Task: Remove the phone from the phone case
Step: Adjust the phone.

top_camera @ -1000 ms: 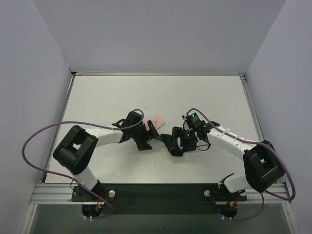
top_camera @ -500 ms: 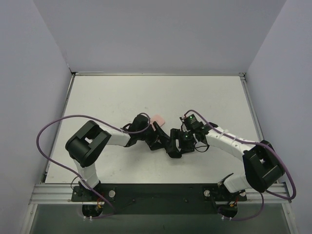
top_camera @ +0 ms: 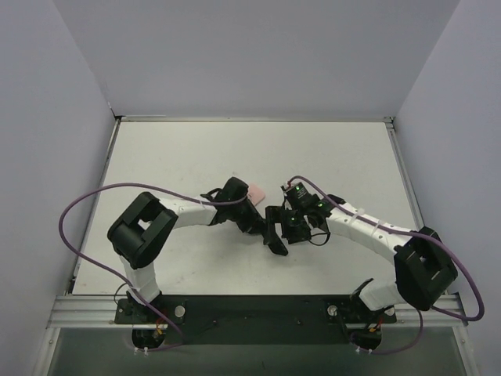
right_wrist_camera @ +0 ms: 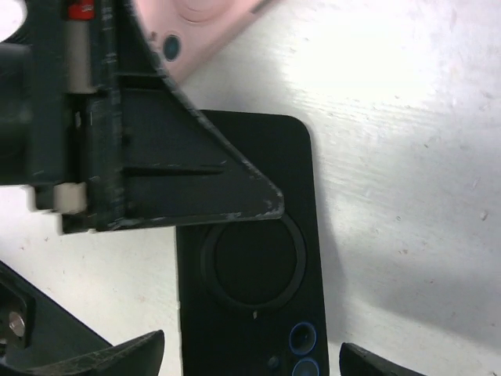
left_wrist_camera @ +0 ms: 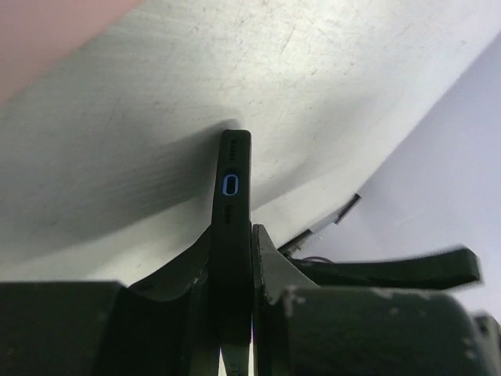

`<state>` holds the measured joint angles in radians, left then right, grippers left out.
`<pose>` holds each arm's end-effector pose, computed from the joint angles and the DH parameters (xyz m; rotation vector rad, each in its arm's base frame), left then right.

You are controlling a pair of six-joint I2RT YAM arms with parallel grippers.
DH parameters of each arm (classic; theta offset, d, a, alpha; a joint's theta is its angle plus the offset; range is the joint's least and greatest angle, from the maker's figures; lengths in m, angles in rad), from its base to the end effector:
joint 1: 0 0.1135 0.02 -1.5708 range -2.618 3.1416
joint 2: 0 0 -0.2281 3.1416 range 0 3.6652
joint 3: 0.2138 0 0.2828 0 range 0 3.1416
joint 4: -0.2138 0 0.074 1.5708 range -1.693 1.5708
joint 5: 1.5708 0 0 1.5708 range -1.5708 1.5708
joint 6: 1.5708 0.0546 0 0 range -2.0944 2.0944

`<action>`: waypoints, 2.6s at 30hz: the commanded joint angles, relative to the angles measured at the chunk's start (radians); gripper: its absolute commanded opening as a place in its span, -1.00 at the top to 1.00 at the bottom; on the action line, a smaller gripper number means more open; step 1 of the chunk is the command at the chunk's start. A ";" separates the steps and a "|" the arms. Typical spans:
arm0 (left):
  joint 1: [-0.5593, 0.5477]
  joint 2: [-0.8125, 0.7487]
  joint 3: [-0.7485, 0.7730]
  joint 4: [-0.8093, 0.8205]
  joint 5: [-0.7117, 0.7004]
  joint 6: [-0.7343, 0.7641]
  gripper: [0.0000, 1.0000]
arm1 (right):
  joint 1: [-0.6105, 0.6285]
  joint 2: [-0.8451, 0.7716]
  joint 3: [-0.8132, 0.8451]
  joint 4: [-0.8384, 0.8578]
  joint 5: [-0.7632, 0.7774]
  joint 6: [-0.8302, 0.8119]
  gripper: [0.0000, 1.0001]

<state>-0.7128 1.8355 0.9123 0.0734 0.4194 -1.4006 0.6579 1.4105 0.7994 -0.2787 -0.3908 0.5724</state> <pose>0.2699 -0.2627 0.0564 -0.7522 2.7846 -1.2447 0.2427 0.2138 0.1325 -0.2976 2.6286 0.9661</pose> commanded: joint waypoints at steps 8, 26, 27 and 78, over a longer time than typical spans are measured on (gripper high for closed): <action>-0.007 0.099 0.517 -1.101 -0.288 0.179 1.00 | 0.272 -0.104 0.150 -0.128 0.478 -0.081 -0.71; -0.005 0.057 0.554 -1.163 -0.306 0.192 1.00 | 0.545 0.169 0.288 -0.177 0.731 -0.052 0.01; -0.005 0.057 0.553 -1.167 -0.309 0.189 1.00 | 0.549 0.169 0.288 -0.177 0.731 -0.043 0.02; 0.219 -0.406 0.110 -0.115 0.137 0.330 -0.70 | -0.305 -0.314 -0.052 0.436 -0.390 0.256 1.00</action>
<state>-0.5674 1.4155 1.0595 -0.1951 0.4015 -1.0828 0.3805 1.1183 0.7849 -0.1432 -0.4969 0.6556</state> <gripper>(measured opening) 0.838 0.108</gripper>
